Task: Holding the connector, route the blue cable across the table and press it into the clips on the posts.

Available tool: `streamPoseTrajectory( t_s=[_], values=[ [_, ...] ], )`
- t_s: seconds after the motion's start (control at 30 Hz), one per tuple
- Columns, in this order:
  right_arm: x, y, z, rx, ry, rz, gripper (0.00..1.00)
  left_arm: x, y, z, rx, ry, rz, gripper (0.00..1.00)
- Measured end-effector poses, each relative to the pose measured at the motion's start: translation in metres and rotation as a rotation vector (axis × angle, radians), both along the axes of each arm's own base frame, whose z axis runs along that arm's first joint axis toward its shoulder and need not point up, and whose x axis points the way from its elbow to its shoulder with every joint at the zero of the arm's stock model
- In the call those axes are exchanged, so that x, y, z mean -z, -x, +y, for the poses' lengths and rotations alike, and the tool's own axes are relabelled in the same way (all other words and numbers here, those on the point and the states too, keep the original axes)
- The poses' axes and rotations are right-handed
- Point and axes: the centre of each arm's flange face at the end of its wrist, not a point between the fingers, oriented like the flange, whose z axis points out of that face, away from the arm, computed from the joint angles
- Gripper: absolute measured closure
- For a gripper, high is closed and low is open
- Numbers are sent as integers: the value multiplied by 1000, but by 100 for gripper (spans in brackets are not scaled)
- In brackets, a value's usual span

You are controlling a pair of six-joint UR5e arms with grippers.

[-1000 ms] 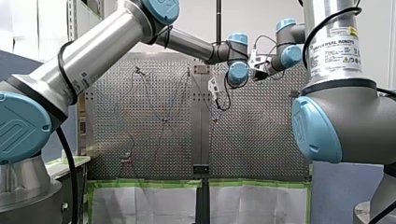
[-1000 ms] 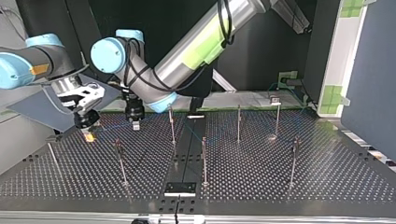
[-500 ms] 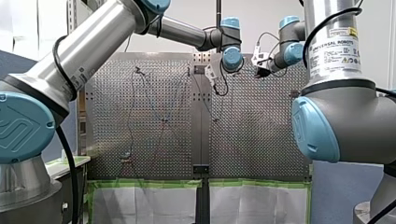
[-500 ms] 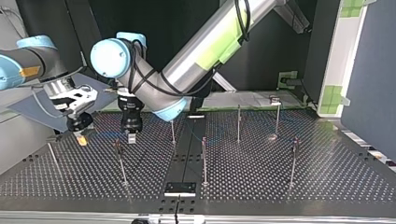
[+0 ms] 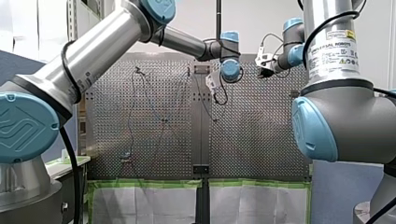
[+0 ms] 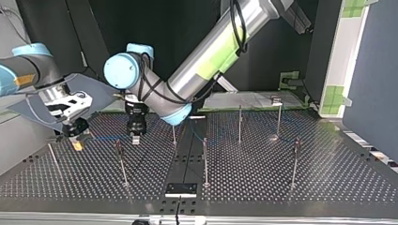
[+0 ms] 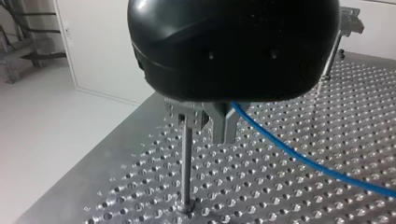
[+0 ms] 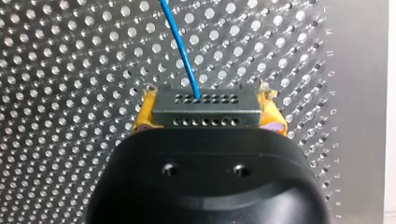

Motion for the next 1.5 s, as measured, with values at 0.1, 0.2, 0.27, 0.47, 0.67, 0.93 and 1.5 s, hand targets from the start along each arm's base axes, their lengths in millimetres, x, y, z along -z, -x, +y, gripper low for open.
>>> streamPoseTrajectory(
  t_s=[0.1, 0.2, 0.27, 0.47, 0.67, 0.93, 1.5],
  values=[
    [-2, 1, -3, -2, 5, 0, 100, -1, -8, 2, 10, 11, -15, 98],
    [-3, 1, -4, -3, 8, 0, 100, -1, -13, 6, 6, 14, -18, 98],
    [-6, 0, -5, -8, 15, -1, 100, 0, -12, 6, 2, 11, -14, 98],
    [-16, -1, -6, -18, 29, 1, 100, 2, -3, 4, -12, 1, 8, 98],
    [-17, -4, -3, -22, 21, 4, 100, 9, 7, 3, -25, -35, 44, 98],
    [-15, -5, 0, -26, 8, 9, 100, 11, 26, -5, -16, -67, 70, 98],
    [-17, -5, -1, -35, 22, 15, 100, -13, 5, 5, -7, -24, -2, 98]
  ],
)
